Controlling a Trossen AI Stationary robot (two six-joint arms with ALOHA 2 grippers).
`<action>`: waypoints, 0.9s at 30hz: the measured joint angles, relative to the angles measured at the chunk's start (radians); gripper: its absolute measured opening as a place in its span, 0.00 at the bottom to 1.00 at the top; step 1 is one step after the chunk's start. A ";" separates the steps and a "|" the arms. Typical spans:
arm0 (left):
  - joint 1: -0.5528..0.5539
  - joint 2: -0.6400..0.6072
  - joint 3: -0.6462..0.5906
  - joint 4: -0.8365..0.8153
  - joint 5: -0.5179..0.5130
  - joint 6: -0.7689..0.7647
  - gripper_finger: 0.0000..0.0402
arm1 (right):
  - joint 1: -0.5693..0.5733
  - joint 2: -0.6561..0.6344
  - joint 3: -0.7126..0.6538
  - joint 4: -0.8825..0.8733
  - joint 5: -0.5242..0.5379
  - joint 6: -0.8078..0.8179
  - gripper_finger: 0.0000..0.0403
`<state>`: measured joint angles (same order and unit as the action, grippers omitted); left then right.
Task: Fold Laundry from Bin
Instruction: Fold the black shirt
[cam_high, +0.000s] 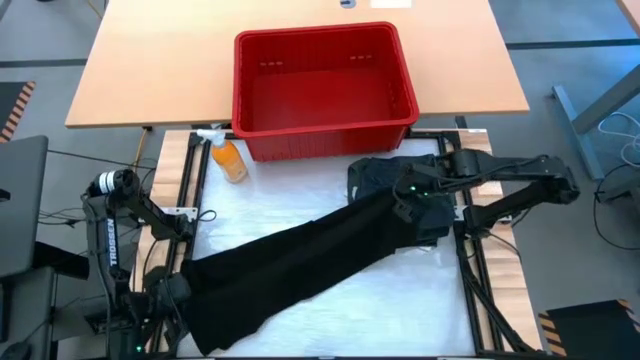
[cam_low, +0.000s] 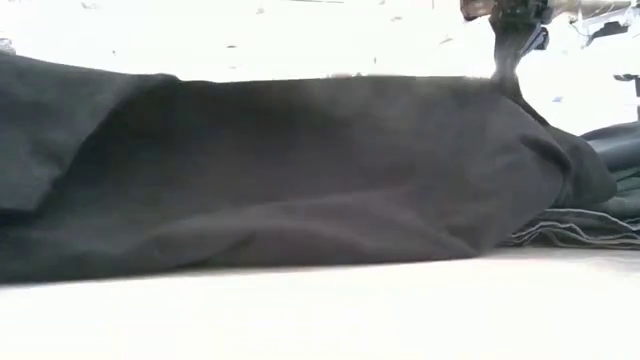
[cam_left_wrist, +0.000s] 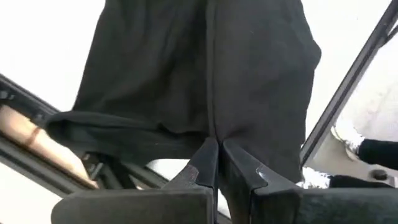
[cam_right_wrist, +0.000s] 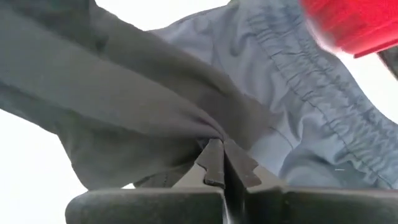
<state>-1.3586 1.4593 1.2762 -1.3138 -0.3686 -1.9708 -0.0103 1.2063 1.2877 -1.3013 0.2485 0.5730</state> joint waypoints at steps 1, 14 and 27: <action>0.000 -0.001 0.000 -0.014 0.004 -0.002 0.00 | -0.008 0.011 0.000 0.000 -0.012 -0.023 0.05; 0.000 -0.002 -0.108 -0.041 0.173 0.068 0.01 | -0.168 0.184 0.000 -0.029 0.000 -0.204 0.38; -0.001 -0.002 -0.160 -0.132 0.333 0.225 0.25 | -0.131 0.132 0.117 -0.040 0.094 -0.119 0.52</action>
<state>-1.3594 1.4570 1.1160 -1.4459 -0.0354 -1.7462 -0.1416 1.3378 1.4051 -1.3410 0.3429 0.4537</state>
